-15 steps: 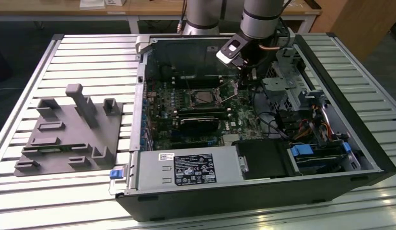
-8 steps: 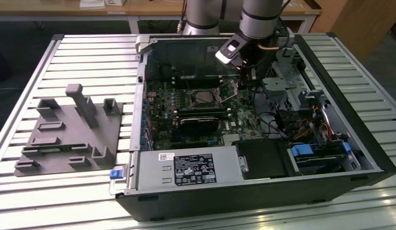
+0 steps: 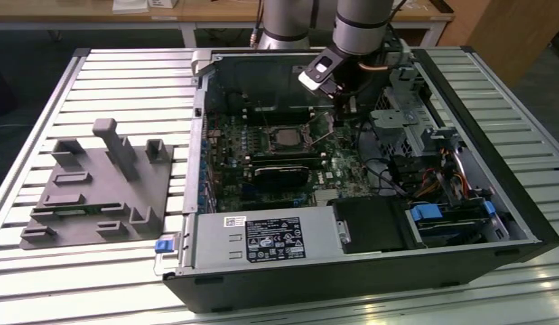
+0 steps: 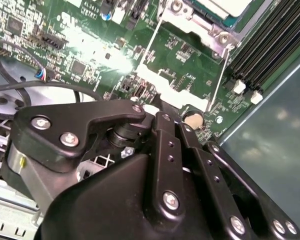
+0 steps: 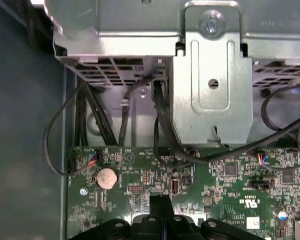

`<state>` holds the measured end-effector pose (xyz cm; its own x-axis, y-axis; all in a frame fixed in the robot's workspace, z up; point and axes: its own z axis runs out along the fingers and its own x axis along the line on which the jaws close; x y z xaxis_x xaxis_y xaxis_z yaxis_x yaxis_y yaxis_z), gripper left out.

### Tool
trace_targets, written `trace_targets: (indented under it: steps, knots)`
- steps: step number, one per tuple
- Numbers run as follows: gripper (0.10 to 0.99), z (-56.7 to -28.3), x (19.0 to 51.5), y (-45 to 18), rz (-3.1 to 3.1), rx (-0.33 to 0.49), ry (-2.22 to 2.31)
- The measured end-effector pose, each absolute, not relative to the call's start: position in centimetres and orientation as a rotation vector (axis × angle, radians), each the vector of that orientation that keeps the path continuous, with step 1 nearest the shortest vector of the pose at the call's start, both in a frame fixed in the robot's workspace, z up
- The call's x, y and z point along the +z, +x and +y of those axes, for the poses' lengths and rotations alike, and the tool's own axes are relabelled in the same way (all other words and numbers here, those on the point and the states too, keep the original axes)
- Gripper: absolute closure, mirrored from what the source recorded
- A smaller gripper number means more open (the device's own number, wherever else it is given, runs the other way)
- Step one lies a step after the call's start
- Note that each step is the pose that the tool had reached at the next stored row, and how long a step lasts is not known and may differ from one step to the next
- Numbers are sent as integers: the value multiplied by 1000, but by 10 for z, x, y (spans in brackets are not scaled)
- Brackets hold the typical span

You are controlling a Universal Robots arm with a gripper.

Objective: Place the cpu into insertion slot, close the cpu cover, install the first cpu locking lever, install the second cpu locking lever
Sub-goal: 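Close the cpu cover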

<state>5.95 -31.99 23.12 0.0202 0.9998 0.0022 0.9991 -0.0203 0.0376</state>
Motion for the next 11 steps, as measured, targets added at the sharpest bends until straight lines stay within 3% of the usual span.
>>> trace_targets:
  steps: [11]
  knots:
    - [980,-320,231,46,2181,44,2226]
